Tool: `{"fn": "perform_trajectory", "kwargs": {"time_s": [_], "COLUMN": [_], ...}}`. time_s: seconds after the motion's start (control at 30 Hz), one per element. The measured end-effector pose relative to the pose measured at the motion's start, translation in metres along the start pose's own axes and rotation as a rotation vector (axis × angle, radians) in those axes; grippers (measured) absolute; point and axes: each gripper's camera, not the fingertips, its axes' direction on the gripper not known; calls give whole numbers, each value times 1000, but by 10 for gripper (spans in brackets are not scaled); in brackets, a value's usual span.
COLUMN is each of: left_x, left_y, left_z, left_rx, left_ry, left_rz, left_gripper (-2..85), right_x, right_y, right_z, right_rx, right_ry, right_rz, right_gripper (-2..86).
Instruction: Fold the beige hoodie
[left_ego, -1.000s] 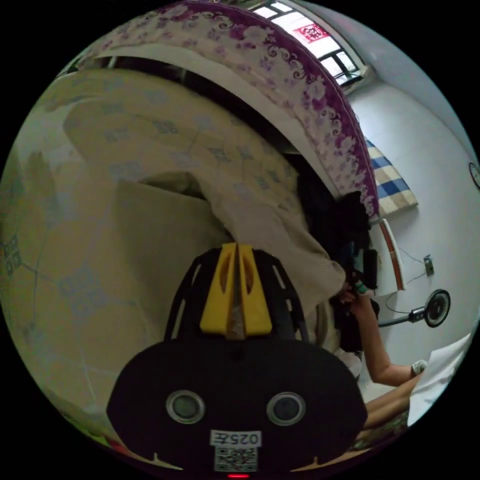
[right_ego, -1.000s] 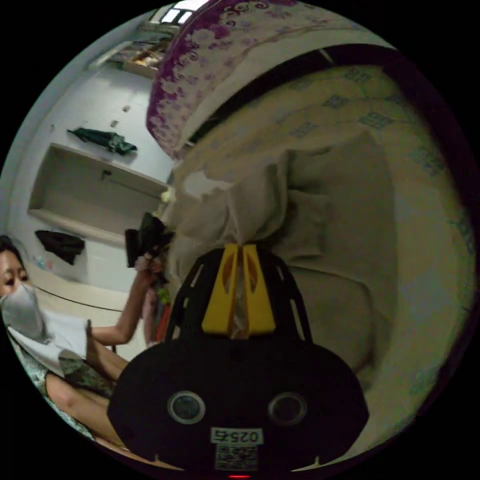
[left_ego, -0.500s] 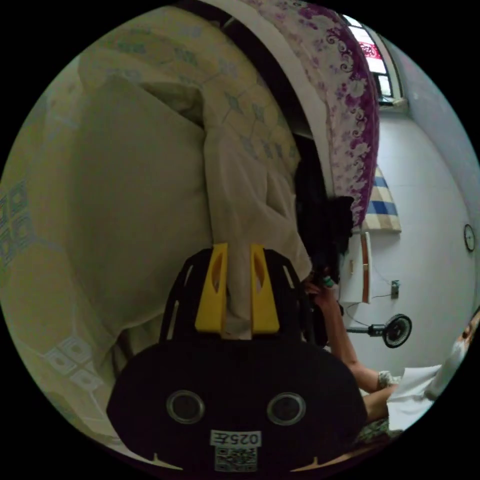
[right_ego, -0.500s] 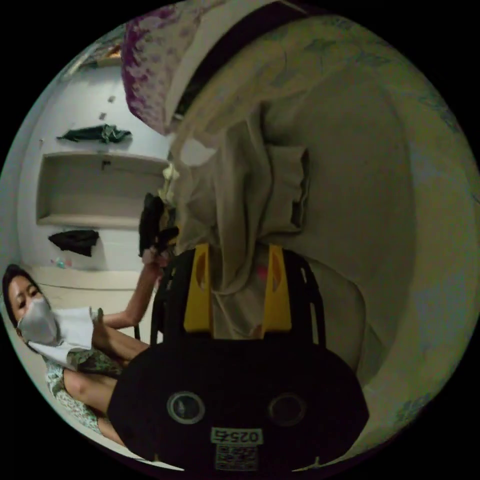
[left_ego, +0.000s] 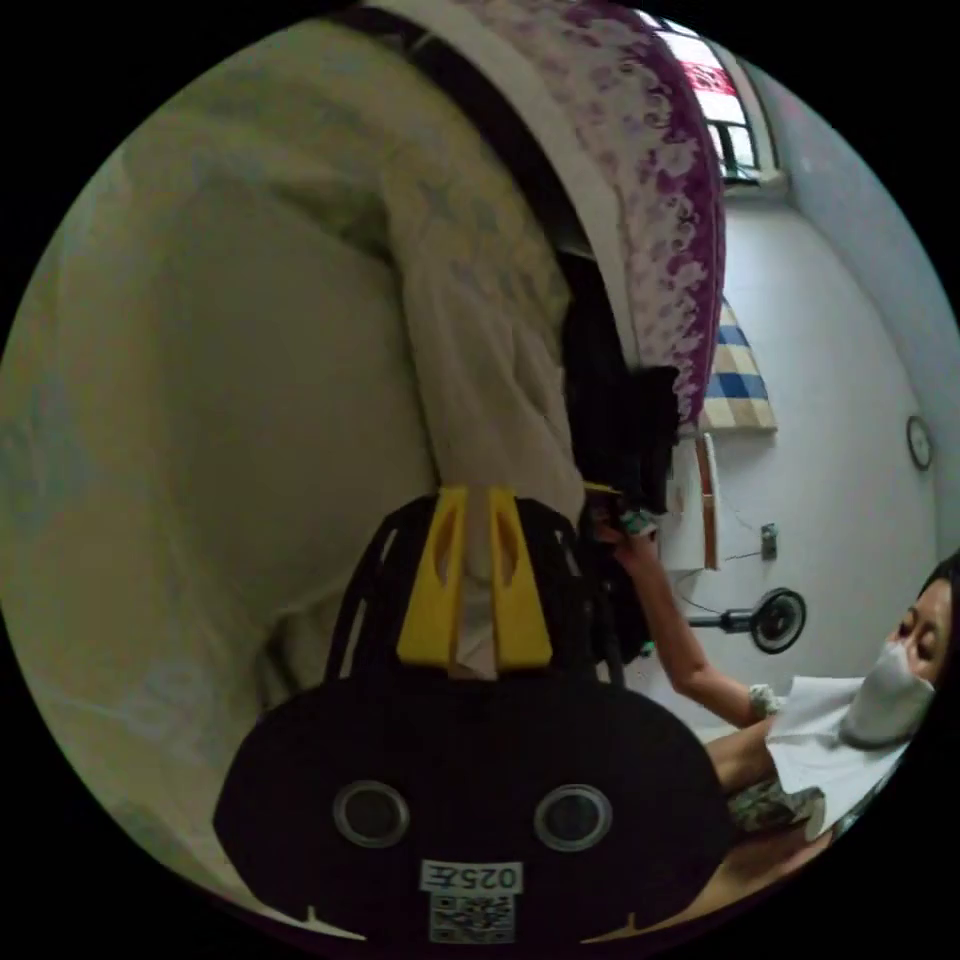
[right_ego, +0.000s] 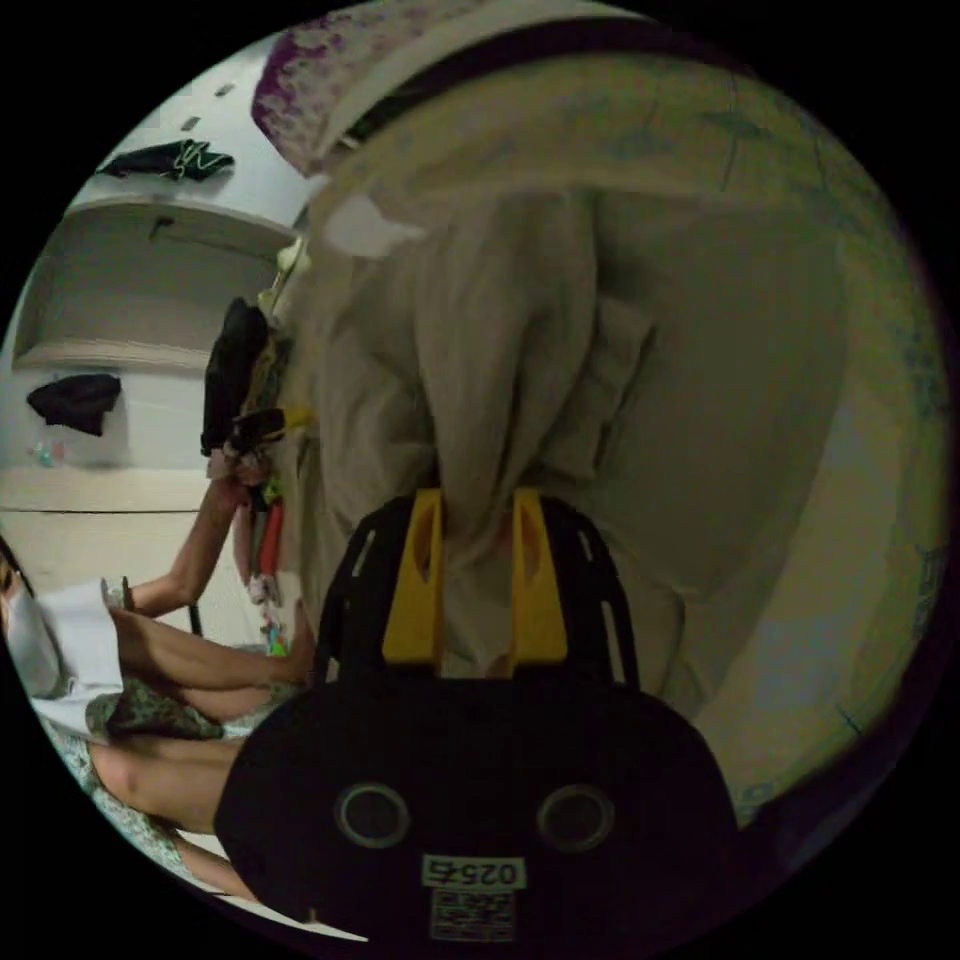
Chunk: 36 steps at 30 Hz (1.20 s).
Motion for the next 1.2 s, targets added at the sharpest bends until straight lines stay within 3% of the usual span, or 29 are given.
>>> {"fn": "perform_trajectory", "kwargs": {"time_s": [0.07, 0.23, 0.3, 0.43, 0.57, 0.7, 0.8, 1.03, 1.13, 1.2], "left_x": [-4, 20, 33, 71, 81, 56, 40, 56, 42, 23], "left_y": [21, 36, 40, 77, 168, 238, 256, 238, 226, 218], "left_z": [29, 72, 88, 69, 18, 12, 29, 62, 51, 35], "left_rx": [-1, 48, 64, 163, 240, 105, 39, 22, 47, 1], "left_ry": [46, -179, -321, -459, -634, -863, -820, -860, -723, -513], "left_rz": [-48, 15, 114, 244, 205, 68, -5, 149, 10, -134], "left_gripper": [46, 20, 5, 30, 42, 37, 20, -8, 4, 38], "right_x": [8, 10, -10, -53, -105, -130, -130, -110, -102, -101], "right_y": [29, 127, 180, 253, 316, 343, 359, 400, 418, 430], "right_z": [2, -9, -8, 13, 57, 113, 125, 116, 123, 124], "right_rx": [96, 407, 454, 368, 283, 135, 138, 129, 104, 107], "right_ry": [-114, -347, -221, 56, 301, 502, 507, 424, 420, 422], "right_rz": [53, 102, 113, 188, 241, 257, 256, 339, 347, 355], "right_gripper": [124, 143, 175, 199, 181, 161, 144, 69, 57, 57]}}
